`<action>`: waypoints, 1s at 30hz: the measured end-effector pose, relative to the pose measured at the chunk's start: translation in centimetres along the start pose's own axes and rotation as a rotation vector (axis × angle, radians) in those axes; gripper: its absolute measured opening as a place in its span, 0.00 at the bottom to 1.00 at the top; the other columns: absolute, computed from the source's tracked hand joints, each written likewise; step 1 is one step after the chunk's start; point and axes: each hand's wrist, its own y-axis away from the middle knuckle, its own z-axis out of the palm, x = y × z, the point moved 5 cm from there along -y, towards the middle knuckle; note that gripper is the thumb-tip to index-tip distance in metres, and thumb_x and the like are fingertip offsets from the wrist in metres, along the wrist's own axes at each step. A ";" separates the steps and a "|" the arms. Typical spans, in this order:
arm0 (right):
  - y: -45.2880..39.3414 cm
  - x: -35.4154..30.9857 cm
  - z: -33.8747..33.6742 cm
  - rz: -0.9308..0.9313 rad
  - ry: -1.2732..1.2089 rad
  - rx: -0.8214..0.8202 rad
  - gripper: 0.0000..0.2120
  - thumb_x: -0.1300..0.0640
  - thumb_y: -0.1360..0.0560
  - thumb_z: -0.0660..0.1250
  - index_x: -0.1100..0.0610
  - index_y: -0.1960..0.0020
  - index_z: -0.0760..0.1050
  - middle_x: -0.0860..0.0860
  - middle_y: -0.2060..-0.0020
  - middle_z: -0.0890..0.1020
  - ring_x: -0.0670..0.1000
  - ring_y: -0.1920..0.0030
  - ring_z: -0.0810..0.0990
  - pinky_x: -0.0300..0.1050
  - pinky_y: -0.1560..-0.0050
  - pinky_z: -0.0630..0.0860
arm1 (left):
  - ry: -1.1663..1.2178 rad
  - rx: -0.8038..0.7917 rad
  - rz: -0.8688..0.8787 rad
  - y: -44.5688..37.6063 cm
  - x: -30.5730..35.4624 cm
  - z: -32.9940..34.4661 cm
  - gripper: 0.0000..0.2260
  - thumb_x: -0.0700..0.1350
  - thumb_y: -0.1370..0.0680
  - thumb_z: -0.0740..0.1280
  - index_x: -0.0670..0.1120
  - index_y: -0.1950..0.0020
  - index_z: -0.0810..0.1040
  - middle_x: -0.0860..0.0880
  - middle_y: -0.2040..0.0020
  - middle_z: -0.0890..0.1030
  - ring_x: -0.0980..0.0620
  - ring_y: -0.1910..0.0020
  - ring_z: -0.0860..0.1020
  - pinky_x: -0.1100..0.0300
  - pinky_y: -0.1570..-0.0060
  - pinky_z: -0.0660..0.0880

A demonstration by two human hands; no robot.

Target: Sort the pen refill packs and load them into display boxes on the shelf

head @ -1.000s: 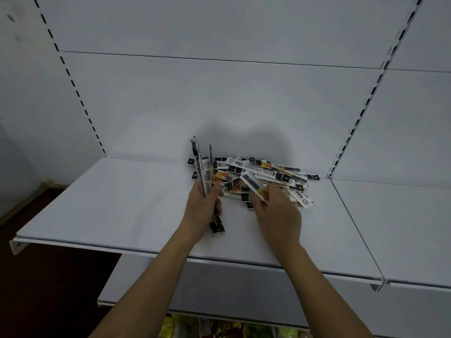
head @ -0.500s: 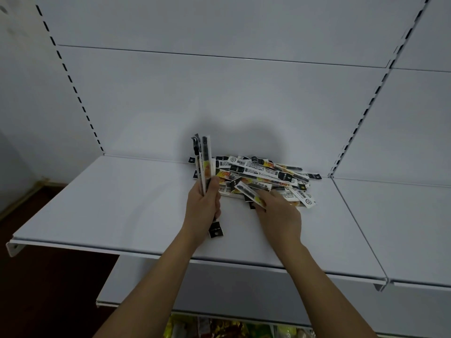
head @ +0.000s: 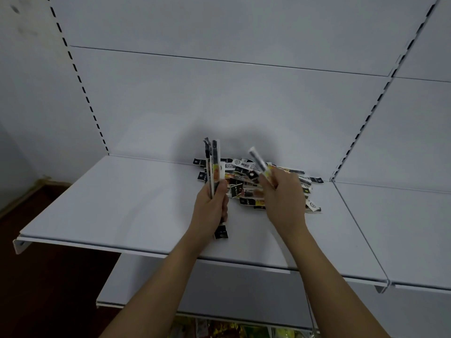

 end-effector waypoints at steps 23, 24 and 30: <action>4.3 -2.5 0.6 0.376 -0.764 -0.145 0.11 0.44 0.22 0.64 0.48 0.59 0.70 0.53 0.73 0.68 0.54 0.72 0.64 0.45 0.74 0.65 | -0.276 -0.050 0.061 0.4 1.0 -0.8 0.07 0.47 0.17 0.61 0.48 0.54 0.70 0.47 0.69 0.71 0.50 0.74 0.74 0.56 0.71 0.75; 4.2 -2.6 0.4 0.368 -0.760 -0.114 0.11 0.42 0.22 0.63 0.48 0.57 0.70 0.51 0.72 0.69 0.53 0.72 0.65 0.44 0.72 0.65 | -0.234 -0.041 0.049 0.4 1.2 -0.9 0.08 0.48 0.17 0.60 0.48 0.55 0.69 0.47 0.69 0.70 0.50 0.75 0.72 0.58 0.73 0.74; 5.1 -3.1 -1.2 0.363 -0.770 0.150 0.10 0.50 0.24 0.70 0.55 0.59 0.75 0.44 0.71 0.74 0.43 0.70 0.71 0.36 0.68 0.69 | -0.308 -0.163 0.066 1.5 1.3 -1.2 0.05 0.46 0.18 0.64 0.48 0.53 0.73 0.48 0.68 0.71 0.52 0.72 0.71 0.60 0.70 0.75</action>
